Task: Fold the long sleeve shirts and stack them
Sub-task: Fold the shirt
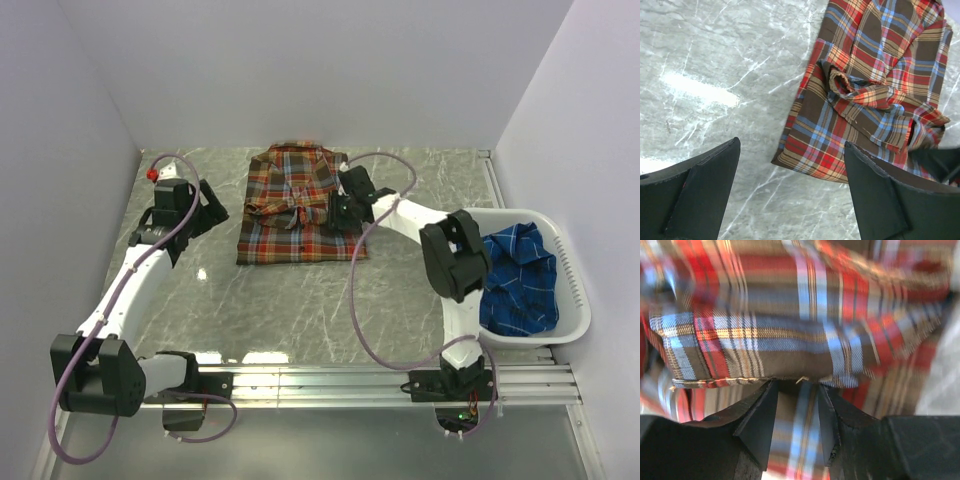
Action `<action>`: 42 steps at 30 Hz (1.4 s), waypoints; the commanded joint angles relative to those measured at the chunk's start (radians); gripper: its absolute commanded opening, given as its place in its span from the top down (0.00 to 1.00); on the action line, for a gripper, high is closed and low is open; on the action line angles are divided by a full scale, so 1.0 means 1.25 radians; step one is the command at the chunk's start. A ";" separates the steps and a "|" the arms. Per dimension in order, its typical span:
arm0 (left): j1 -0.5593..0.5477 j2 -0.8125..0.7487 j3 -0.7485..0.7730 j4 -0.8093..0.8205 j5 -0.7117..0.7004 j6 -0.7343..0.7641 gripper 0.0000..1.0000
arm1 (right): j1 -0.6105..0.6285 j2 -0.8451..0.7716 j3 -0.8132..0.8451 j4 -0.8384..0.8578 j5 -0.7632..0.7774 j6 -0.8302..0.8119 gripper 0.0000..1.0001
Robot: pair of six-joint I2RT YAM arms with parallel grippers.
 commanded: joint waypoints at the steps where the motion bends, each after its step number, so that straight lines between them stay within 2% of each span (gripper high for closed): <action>1: 0.001 -0.004 -0.007 0.024 -0.016 0.023 0.10 | 0.003 0.053 0.118 0.039 0.053 -0.005 0.55; 8: 0.001 -0.009 -0.016 0.023 -0.021 0.029 0.10 | -0.017 0.193 0.326 0.068 0.126 -0.035 0.54; 13: 0.001 0.001 -0.009 0.012 -0.027 0.028 0.10 | -0.019 0.222 0.461 0.021 0.145 -0.072 0.53; 19: 0.003 0.011 -0.003 -0.004 -0.048 0.014 0.10 | 0.047 0.017 0.291 0.099 0.060 -0.146 0.53; 24: 0.016 0.025 0.001 -0.021 -0.070 0.001 0.09 | 0.135 -0.049 0.189 0.085 0.001 -0.190 0.52; 30: 0.032 0.037 0.002 -0.026 -0.066 -0.009 0.08 | 0.200 -0.009 0.168 0.059 -0.076 -0.176 0.52; 34: 0.035 0.041 0.001 -0.026 -0.064 -0.010 0.09 | 0.211 0.062 0.208 0.035 -0.112 -0.179 0.52; 42: 0.048 0.044 0.000 -0.026 -0.050 -0.013 0.09 | 0.201 0.176 0.305 0.020 -0.034 -0.187 0.52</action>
